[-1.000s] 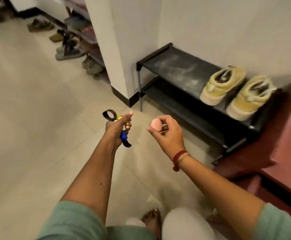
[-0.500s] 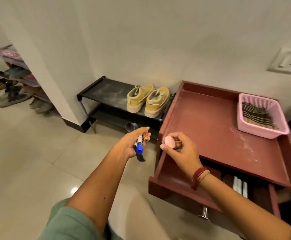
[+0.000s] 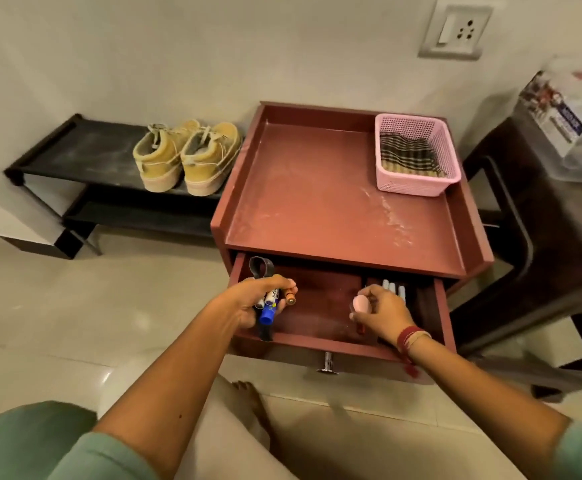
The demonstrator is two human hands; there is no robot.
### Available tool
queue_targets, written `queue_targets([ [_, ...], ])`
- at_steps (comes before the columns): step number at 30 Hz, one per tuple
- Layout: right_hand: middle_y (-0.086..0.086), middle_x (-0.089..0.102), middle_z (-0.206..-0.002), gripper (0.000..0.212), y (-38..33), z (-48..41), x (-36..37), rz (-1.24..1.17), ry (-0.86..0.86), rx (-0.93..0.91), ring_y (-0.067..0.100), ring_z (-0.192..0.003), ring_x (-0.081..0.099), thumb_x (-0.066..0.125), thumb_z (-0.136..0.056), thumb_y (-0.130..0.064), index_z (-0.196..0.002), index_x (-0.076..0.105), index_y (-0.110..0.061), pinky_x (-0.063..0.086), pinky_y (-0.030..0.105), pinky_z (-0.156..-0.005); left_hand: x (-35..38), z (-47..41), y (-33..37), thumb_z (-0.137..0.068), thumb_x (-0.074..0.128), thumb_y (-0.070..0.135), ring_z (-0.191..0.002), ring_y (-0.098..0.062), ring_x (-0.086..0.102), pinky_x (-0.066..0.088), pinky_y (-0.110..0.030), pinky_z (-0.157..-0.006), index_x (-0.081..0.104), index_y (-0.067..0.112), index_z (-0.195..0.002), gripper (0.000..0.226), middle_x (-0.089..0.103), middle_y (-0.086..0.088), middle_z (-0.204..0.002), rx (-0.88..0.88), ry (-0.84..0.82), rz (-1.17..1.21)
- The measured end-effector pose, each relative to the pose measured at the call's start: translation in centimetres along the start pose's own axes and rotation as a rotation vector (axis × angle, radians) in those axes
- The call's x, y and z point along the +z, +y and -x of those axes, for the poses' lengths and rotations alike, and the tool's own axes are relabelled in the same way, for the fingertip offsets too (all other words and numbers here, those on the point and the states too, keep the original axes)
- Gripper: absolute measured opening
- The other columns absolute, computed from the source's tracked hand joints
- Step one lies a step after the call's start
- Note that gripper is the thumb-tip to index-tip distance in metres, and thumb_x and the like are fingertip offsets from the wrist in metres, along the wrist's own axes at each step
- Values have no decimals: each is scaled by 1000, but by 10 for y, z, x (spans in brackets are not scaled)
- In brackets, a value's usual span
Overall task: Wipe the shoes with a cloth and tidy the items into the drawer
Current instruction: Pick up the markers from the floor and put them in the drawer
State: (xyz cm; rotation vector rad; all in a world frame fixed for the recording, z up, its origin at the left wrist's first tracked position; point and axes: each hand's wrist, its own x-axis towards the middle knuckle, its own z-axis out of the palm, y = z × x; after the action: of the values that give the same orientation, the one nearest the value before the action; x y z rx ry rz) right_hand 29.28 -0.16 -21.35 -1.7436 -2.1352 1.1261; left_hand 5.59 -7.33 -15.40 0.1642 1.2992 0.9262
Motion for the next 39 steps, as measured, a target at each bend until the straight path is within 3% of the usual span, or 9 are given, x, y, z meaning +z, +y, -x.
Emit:
queue_targets([
  [4, 13, 58, -115, 41, 6, -31, 14, 140, -36, 29, 26, -101, 56, 75, -72, -17, -110, 60, -13, 37, 20, -78, -3, -16, 2, -87, 63, 2, -53, -12, 62, 49, -16, -45, 63, -1, -88, 4, 66, -12, -80, 3, 47, -28],
  [7, 16, 54, -122, 43, 5, -49, 24, 244, -47, 29, 31, -107, 56, 70, -76, -18, -118, 58, -14, 42, 26, -87, -7, -28, 7, -85, 59, -2, -53, -13, 63, 49, -17, -42, 63, -1, -92, 8, 69, -12, -79, -7, 86, -54],
  [15, 11, 61, -115, 53, 3, -60, 30, 486, -52, 11, 31, -104, 59, 79, -66, -36, -109, 56, -17, 47, 33, -82, -6, -48, 1, -81, 68, -2, -75, -17, 66, 52, -18, -47, 64, 0, -88, 8, 70, -13, -85, 19, 140, -85],
  [20, 9, 54, -123, 65, 2, -58, 24, 615, -59, 59, 31, -116, 50, 79, -65, -41, -120, 52, -19, 41, 36, -92, -4, -52, -8, -77, 77, 3, -61, -12, 62, 52, -18, -50, 65, 4, -85, 14, 65, -8, -76, 31, 215, -151],
  [23, 8, 53, -118, 63, -3, -52, 18, 460, -20, 78, 30, -113, 50, 79, -65, -41, -119, 53, -21, 41, 35, -91, -2, -53, -10, -75, 78, 5, -52, -9, 63, 52, -18, -49, 66, 4, -89, 19, 66, -7, -72, 38, 199, -164],
  [27, 3, 65, -84, 30, -35, -30, 27, -334, -158, 160, 18, -81, 62, 82, -68, -21, -88, 60, -18, 52, 31, -72, 6, -56, -10, -72, 81, 6, -59, -13, 60, 51, -19, -51, 64, 0, -101, 34, 65, -8, -75, 48, 177, -213],
  [29, 5, 65, -81, 30, -49, -23, 37, -489, -223, 158, 12, -69, 60, 81, -68, -14, -87, 58, -18, 48, 21, -55, 12, -56, -11, -72, 82, 7, -59, -14, 59, 51, -19, -49, 64, 0, -101, 35, 64, -8, -74, 54, 160, -218],
  [34, 6, 66, -70, 29, -63, -24, 50, -584, -190, 170, 4, -52, 62, 77, -70, 0, -86, 56, -12, 48, 15, -47, 14, -59, -13, -69, 84, 10, -61, -16, 61, 50, -21, -47, 63, -2, -107, 45, 65, -11, -80, 55, 165, -206],
  [39, 9, 66, -70, 27, -45, -35, 35, -339, -92, 295, 15, -55, 63, 82, -64, -4, -74, 59, -13, 57, 28, -58, 5, -60, -11, -75, 81, 18, -54, -12, 55, 46, -22, -48, 63, 5, -90, 27, 61, -6, -67, -21, 146, -155],
])
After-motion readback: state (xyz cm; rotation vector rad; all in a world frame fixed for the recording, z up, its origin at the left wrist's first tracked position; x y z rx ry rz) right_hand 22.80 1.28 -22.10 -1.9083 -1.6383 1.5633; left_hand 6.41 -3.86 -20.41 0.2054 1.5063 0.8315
